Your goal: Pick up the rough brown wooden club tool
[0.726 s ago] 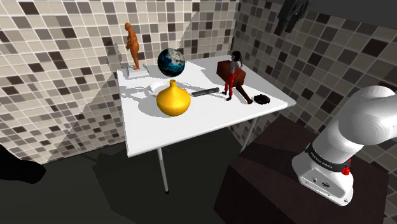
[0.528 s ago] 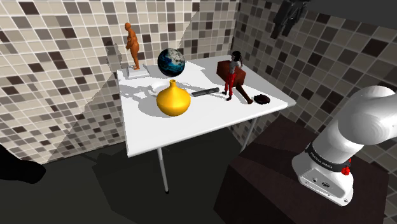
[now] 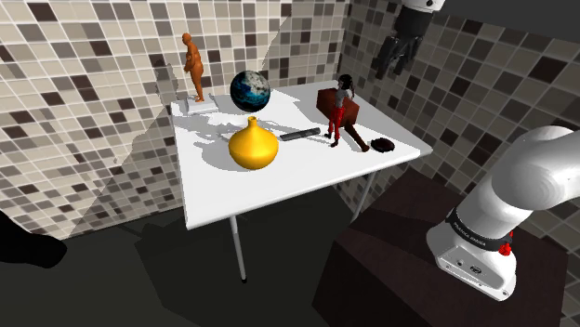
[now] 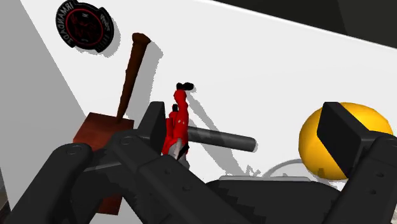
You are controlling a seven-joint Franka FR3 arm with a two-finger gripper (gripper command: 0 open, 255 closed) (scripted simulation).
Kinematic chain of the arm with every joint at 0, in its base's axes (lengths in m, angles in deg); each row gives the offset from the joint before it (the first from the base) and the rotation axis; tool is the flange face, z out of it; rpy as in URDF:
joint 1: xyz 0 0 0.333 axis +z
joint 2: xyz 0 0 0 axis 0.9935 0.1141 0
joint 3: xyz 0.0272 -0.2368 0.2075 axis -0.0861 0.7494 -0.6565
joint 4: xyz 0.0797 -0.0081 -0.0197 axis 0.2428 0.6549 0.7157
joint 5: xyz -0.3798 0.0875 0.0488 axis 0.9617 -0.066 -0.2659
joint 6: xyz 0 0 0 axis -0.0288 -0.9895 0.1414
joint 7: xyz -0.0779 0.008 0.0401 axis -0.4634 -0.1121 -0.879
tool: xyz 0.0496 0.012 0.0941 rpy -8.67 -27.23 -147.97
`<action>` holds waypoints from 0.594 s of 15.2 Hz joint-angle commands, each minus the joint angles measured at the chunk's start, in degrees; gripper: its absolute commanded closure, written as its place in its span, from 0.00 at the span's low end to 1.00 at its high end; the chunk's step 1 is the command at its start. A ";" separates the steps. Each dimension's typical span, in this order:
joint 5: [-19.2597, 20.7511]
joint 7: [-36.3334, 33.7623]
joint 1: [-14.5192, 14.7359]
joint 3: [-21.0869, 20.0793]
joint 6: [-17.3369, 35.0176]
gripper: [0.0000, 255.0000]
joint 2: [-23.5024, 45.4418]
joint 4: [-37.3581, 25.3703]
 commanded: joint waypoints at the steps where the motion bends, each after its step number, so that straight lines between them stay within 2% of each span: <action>1: 0.35 -0.15 -0.66 0.53 4.68 0.00 2.36 2.30; 9: 1.09 -0.56 -2.96 2.95 19.66 0.00 15.30 4.67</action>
